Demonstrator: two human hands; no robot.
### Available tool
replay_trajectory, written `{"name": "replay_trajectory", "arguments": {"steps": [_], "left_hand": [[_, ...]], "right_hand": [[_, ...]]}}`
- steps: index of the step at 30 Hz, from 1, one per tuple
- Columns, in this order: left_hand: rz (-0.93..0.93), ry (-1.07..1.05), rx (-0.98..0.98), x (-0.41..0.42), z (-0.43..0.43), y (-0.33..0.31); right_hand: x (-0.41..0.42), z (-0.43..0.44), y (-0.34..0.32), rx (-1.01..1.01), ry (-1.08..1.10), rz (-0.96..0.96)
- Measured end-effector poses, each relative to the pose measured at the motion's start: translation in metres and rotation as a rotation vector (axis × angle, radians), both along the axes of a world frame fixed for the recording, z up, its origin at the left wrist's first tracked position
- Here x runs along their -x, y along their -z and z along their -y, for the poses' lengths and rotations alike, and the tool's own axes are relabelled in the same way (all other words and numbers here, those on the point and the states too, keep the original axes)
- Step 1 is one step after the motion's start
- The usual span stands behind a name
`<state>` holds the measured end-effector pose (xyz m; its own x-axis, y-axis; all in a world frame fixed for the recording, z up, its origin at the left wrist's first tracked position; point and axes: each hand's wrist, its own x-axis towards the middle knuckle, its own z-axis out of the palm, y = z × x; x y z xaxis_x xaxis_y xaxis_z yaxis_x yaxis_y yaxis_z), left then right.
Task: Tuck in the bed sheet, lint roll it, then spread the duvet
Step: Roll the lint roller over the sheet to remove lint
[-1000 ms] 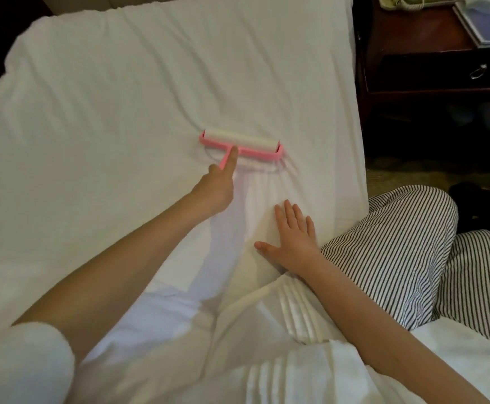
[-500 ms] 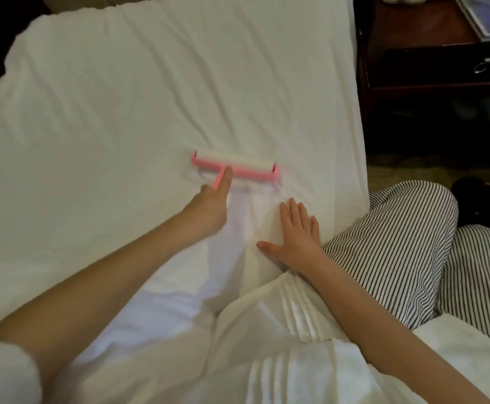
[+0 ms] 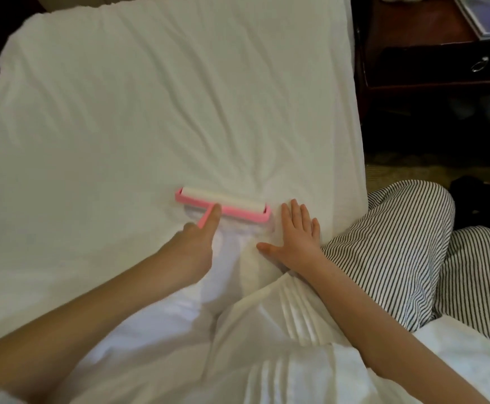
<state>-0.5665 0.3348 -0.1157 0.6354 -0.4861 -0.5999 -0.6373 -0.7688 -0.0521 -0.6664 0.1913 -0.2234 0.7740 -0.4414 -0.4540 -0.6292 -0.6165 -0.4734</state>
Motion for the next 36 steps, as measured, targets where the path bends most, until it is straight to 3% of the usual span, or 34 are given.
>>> {"name": "replay_trajectory", "arguments": {"steps": [4, 8, 13, 17, 26, 36], "left_hand": [[0.051, -0.018, 0.191, -0.043, 0.059, 0.021], [0.105, 0.007, 0.296, -0.066, 0.091, 0.002], [0.234, 0.087, 0.118, -0.024, 0.027, -0.033], [0.116, 0.057, -0.094, 0.004, -0.018, -0.022], [0.088, -0.027, 0.228, -0.061, 0.064, 0.014], [-0.068, -0.018, -0.048, 0.004, -0.017, -0.017]], "right_hand": [[-0.002, -0.001, 0.0, -0.001, -0.003, 0.001], [-0.002, 0.001, 0.001, -0.001, 0.005, 0.018], [-0.004, 0.002, -0.003, 0.022, 0.037, 0.075], [-0.003, -0.001, -0.003, 0.047, -0.029, 0.042], [0.001, 0.001, -0.002, 0.049, -0.012, 0.021], [0.001, 0.002, 0.001, 0.043, -0.019, 0.028]]}}
